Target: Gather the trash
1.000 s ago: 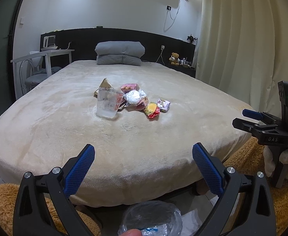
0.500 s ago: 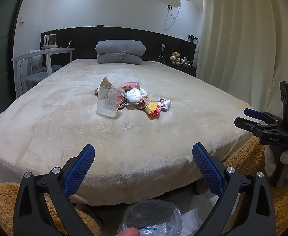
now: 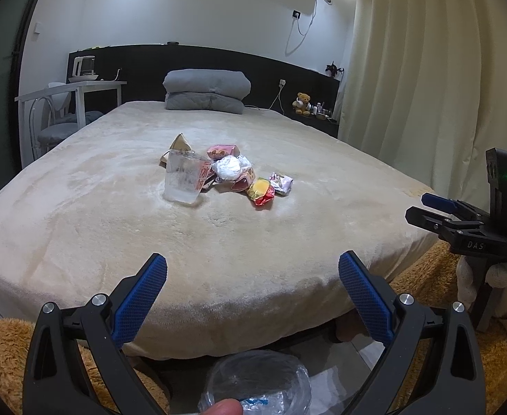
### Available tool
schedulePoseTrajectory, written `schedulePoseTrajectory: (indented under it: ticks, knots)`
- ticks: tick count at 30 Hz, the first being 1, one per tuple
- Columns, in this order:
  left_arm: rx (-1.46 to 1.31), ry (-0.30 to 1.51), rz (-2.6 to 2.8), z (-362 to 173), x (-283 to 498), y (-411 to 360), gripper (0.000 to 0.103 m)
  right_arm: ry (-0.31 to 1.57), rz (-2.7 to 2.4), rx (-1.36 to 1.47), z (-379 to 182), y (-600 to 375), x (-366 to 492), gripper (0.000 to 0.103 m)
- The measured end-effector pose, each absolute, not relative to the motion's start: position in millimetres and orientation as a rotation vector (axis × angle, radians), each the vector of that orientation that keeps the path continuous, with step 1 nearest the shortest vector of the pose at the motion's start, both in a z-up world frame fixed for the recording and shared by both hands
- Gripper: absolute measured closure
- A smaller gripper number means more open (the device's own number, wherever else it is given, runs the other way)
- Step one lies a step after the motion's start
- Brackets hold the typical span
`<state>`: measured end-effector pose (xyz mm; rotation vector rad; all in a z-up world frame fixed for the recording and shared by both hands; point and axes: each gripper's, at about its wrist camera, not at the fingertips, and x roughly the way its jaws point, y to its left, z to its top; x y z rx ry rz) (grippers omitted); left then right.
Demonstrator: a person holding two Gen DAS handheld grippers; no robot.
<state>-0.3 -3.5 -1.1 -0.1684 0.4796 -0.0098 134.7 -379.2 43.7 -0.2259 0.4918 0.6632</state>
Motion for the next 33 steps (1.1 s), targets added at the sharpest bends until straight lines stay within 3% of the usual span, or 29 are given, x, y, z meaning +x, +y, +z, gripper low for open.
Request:
schedulePoseTrajectory:
  ticks: [19, 33]
  knots:
    - [-0.223, 0.528, -0.011, 6, 22, 12, 0.006, 0.616, 0.674, -0.182, 50, -372, 185, 0.004]
    - [-0.122, 0.601, -0.007, 12, 82, 36, 0.006, 0.577, 0.745, -0.373, 55, -322, 264, 0.004]
